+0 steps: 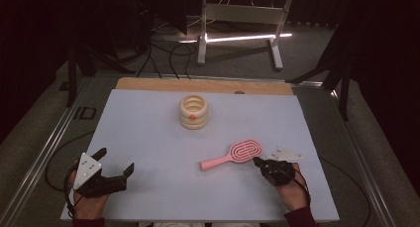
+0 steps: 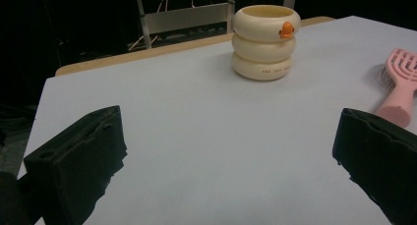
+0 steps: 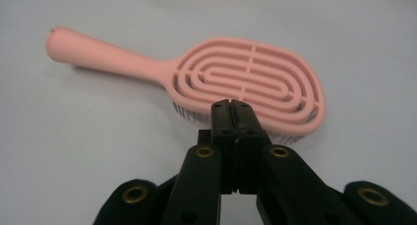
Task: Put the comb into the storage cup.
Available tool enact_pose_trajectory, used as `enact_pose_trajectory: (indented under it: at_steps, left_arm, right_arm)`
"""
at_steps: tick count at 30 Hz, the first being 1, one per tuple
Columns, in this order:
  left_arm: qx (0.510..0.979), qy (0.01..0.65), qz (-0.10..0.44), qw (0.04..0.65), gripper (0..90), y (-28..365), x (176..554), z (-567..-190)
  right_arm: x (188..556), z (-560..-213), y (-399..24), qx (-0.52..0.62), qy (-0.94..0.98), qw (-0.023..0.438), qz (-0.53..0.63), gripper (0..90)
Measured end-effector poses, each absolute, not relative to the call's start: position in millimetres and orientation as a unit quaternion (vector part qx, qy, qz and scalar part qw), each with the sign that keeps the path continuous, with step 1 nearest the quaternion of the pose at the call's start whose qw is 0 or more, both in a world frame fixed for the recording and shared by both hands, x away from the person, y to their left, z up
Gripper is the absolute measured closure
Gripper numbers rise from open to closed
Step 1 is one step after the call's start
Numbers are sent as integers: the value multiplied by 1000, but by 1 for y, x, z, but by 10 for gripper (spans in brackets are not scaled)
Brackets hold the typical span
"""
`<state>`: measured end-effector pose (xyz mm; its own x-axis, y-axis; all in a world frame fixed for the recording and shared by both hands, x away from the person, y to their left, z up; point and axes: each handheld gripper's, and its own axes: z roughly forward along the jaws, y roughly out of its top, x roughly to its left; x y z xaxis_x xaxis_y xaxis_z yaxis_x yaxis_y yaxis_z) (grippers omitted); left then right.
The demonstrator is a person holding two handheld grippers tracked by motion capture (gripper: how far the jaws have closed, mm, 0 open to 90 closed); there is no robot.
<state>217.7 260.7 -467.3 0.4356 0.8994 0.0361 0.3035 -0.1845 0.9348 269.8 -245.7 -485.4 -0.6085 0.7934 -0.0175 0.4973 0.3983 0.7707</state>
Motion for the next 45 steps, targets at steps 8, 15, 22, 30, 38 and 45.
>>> enact_pose_trajectory:
  at_steps: [8,15,22,30,38,45]
  left_arm:
    - [701,430,315,474,2,260,217,-467]
    - [700,431,316,475,2,261,217,-468]
    - [699,432,317,474,2,261,217,-468]
    - [698,433,317,475,2,260,217,-468]
    - [700,432,316,472,3,260,217,-469]
    - [699,434,317,472,3,261,217,-469]
  right_arm:
    - [275,-489,-233,403,822,196,352,900]
    - [279,-492,-221,407,829,194,331,900]
    - [285,-493,-216,423,825,192,323,900]
    - [299,-492,-213,442,816,193,319,900]
    - [318,-490,-204,462,804,191,322,900]
    - [335,-491,-196,463,804,185,325,900]
